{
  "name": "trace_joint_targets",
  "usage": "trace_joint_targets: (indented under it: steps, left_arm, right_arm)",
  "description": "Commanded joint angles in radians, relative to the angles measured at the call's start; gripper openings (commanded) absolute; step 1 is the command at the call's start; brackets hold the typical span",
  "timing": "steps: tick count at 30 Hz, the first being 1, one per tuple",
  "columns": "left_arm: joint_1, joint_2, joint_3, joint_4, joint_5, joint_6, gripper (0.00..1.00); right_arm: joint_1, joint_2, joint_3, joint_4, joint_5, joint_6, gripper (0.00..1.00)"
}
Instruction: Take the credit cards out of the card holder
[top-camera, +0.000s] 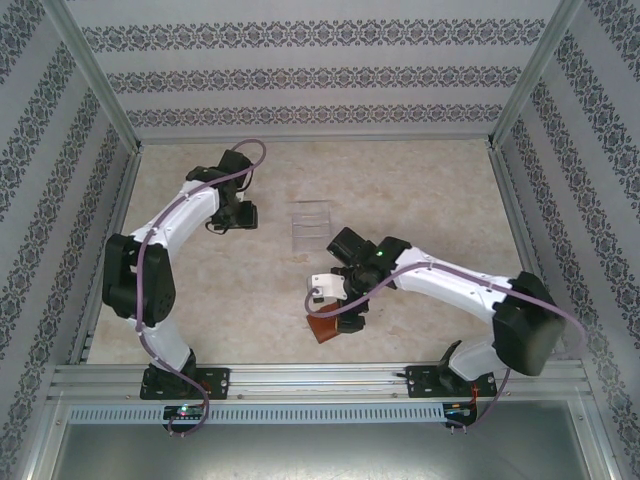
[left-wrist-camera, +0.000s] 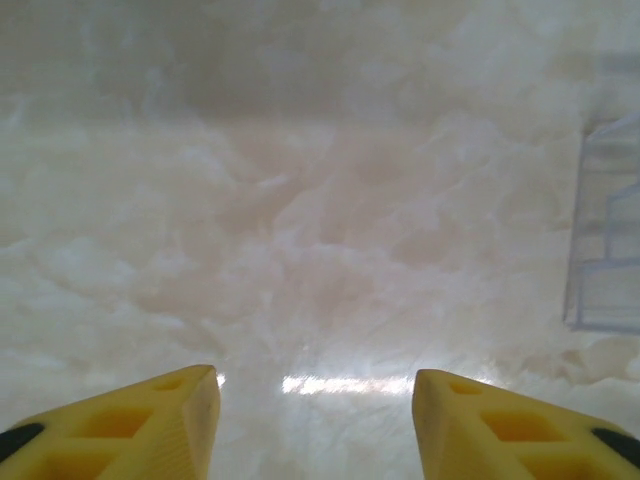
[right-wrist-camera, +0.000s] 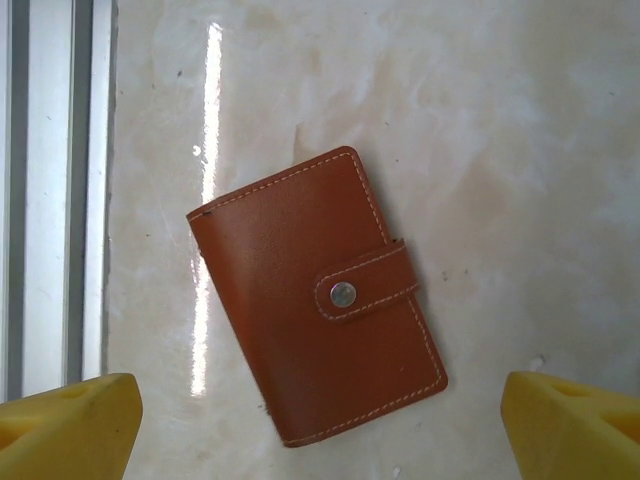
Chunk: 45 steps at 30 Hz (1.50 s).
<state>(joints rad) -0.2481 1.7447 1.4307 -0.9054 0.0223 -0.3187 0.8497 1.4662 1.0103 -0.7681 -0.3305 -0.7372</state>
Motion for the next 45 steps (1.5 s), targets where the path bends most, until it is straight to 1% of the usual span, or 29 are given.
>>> trace_joint_targets:
  steps: [1, 6, 9, 11, 14, 16, 19, 24, 29, 34, 38, 41, 45]
  left_arm:
    - [0.012, -0.062, -0.02, -0.045, 0.016, 0.04, 0.6]
    - [0.032, -0.134, -0.03, -0.094, -0.009, 0.051, 0.68]
    - [0.057, -0.173, -0.04, -0.12, -0.033, 0.069, 0.69]
    - [0.073, -0.204, -0.063, -0.109, -0.042, 0.084, 0.7]
    - [0.098, -0.239, -0.123, -0.042, -0.025, 0.094, 0.75]
    - [0.125, -0.237, -0.127, -0.042, 0.01, 0.092, 0.75]
    - [0.159, -0.237, -0.134, -0.036, 0.032, 0.09, 0.75]
    - [0.201, -0.247, -0.14, -0.022, 0.074, 0.079, 0.76]
    - [0.242, -0.243, -0.145, -0.022, 0.092, 0.065, 0.75]
    - [0.265, -0.245, -0.151, -0.013, 0.127, 0.061, 0.75]
    - [0.274, -0.239, -0.151, -0.021, 0.138, 0.063, 0.74]
    - [0.279, -0.24, -0.153, -0.02, 0.14, 0.061, 0.73]
    - [0.285, -0.24, -0.154, -0.02, 0.148, 0.06, 0.73]
  right_arm:
    - [0.025, 0.061, 0.063, -0.06, 0.004, -0.141, 0.93]
    - [0.065, 0.152, 0.109, -0.084, 0.044, -0.187, 0.93]
    - [0.089, 0.208, 0.131, -0.085, 0.101, -0.207, 0.93]
    - [0.102, 0.244, 0.142, -0.085, 0.123, -0.211, 0.94]
    - [0.12, 0.289, 0.148, -0.082, 0.146, -0.217, 0.94]
    - [0.128, 0.311, 0.146, -0.074, 0.158, -0.214, 0.95]
    - [0.134, 0.334, 0.133, -0.061, 0.165, -0.209, 0.95]
    - [0.143, 0.353, 0.105, -0.016, 0.215, -0.21, 0.95]
    - [0.144, 0.369, 0.104, 0.001, 0.228, -0.217, 0.92]
    - [0.144, 0.365, 0.092, 0.015, 0.222, -0.205, 0.9]
    - [0.144, 0.338, 0.088, 0.009, 0.213, -0.165, 0.87]
    - [0.144, 0.31, 0.092, 0.012, 0.204, -0.075, 0.86]
    - [0.139, 0.296, 0.117, 0.02, 0.199, 0.172, 0.86]
